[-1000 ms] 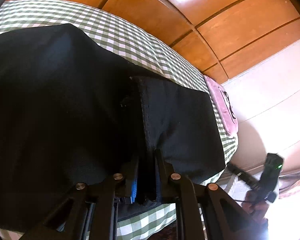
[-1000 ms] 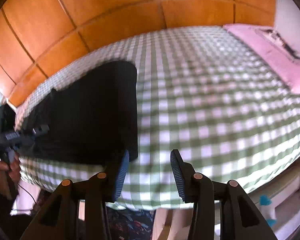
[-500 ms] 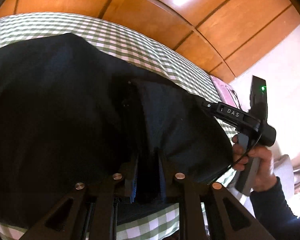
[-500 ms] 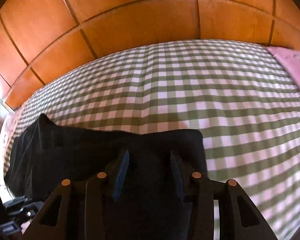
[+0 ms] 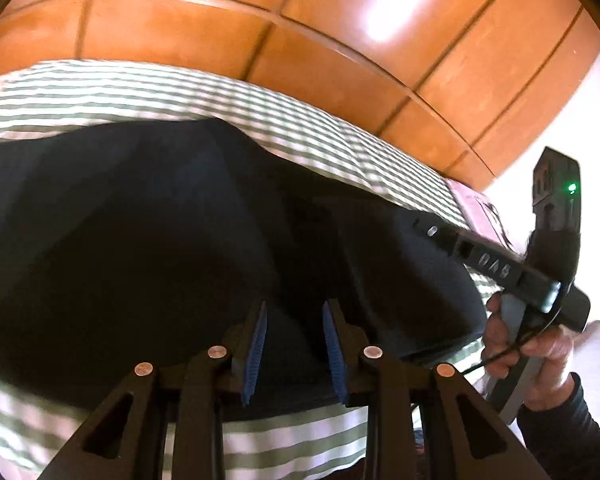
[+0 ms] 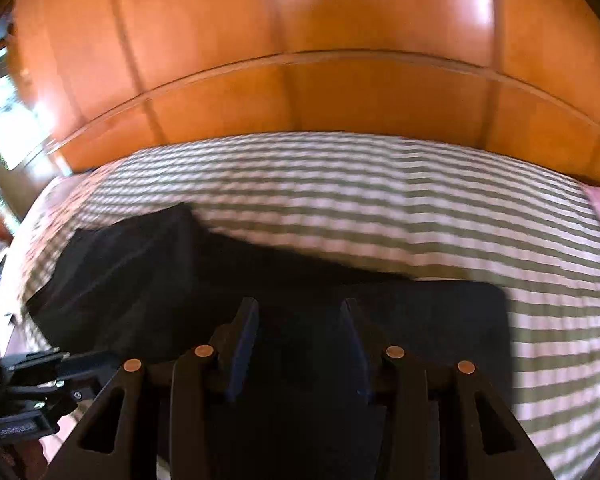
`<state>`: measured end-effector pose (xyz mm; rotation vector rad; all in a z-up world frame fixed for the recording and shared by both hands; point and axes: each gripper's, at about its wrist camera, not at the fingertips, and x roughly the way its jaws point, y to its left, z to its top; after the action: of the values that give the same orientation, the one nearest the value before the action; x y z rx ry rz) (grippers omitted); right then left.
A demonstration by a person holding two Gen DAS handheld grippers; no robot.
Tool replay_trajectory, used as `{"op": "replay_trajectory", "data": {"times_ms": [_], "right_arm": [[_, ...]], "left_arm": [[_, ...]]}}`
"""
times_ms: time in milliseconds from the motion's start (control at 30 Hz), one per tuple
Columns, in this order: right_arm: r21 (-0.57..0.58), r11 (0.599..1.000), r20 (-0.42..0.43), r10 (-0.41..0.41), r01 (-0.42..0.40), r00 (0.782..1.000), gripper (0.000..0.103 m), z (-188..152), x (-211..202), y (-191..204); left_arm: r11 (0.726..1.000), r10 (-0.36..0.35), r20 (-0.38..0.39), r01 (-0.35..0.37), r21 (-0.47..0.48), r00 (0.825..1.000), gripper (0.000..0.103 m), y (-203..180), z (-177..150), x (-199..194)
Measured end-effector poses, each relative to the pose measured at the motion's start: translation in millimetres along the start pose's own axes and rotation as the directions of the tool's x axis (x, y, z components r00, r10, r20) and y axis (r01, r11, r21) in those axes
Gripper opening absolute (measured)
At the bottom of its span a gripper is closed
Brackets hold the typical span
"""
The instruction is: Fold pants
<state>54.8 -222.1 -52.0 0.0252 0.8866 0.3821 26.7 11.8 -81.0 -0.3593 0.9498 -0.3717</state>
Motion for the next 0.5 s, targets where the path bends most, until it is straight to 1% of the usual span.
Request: {"op": "replay_trajectory", "data": {"times_ms": [67, 100, 133, 167, 200, 233, 267, 300, 367, 400, 433, 467, 500], "right_arm": [[-0.027, 0.999, -0.019, 0.035, -0.036, 0.999, 0.043, -3.8, 12.7, 20.1], [-0.047, 0.997, -0.045, 0.055, -0.057, 0.997, 0.044, -7.1, 22.1, 30.3], [-0.056, 0.997, -0.069, 0.054, -0.058, 0.996, 0.046, -13.7, 27.8, 40.3], [-0.070, 0.997, -0.100, 0.019, -0.026, 0.995, 0.047, -18.4, 38.8, 47.1], [-0.084, 0.996, -0.089, -0.009, 0.001, 0.996, 0.053, -22.1, 42.4, 52.4], [-0.089, 0.996, -0.083, -0.004, -0.003, 0.997, 0.070, -23.5, 42.7, 55.5], [-0.096, 0.995, -0.089, 0.025, -0.033, 0.996, 0.077, -25.4, 44.0, 60.5], [-0.115, 0.993, -0.097, 0.024, -0.035, 0.995, 0.083, -27.3, 45.5, 66.3], [-0.162, 0.987, -0.102, -0.011, -0.005, 0.995, 0.087, -28.8, 48.7, 74.6], [-0.175, 0.985, -0.103, -0.011, -0.007, 0.995, 0.091, -28.5, 50.1, 76.0], [-0.176, 0.984, -0.102, -0.005, -0.013, 0.995, 0.092, -27.6, 52.1, 74.5], [-0.169, 0.986, -0.098, 0.002, -0.018, 0.995, 0.092, -27.9, 51.1, 73.2], [-0.157, 0.987, -0.093, 0.013, -0.028, 0.996, 0.092, -28.4, 49.5, 71.0]], "left_arm": [[0.999, 0.039, 0.037, -0.038, -0.021, 0.999, 0.031, 12.4, -3.1, -13.8], [0.998, 0.060, 0.056, -0.058, -0.032, 0.997, 0.033, 20.5, -4.8, -21.6], [0.995, 0.084, 0.069, -0.080, -0.056, 0.994, 0.034, 31.7, -7.5, -30.6], [0.993, 0.094, 0.074, -0.088, -0.082, 0.993, 0.034, 41.4, -10.4, -37.1], [0.988, 0.105, 0.077, -0.094, -0.126, 0.992, 0.034, 54.8, -13.6, -44.8], [0.982, 0.114, 0.078, -0.101, -0.158, 0.990, 0.034, 64.5, -16.3, -49.9], [0.971, 0.129, 0.079, -0.109, -0.211, 0.989, 0.034, 80.9, -21.1, -58.5], [0.960, 0.137, 0.083, -0.112, -0.255, 0.987, 0.033, 93.7, -26.1, -65.4], [0.926, 0.159, 0.089, -0.117, -0.360, 0.983, 0.032, 125.6, -36.6, -81.3], [0.903, 0.160, 0.104, -0.104, -0.416, 0.982, 0.032, 141.7, -42.6, -90.7], [0.886, 0.155, 0.120, -0.084, -0.455, 0.981, 0.031, 152.4, -47.4, -97.5], [0.860, 0.148, 0.150, -0.052, -0.508, 0.978, 0.031, 167.7, -54.0, -107.9], [0.840, 0.155, 0.178, -0.035, -0.542, 0.972, 0.031, 177.9, -58.9, -116.1]]}}
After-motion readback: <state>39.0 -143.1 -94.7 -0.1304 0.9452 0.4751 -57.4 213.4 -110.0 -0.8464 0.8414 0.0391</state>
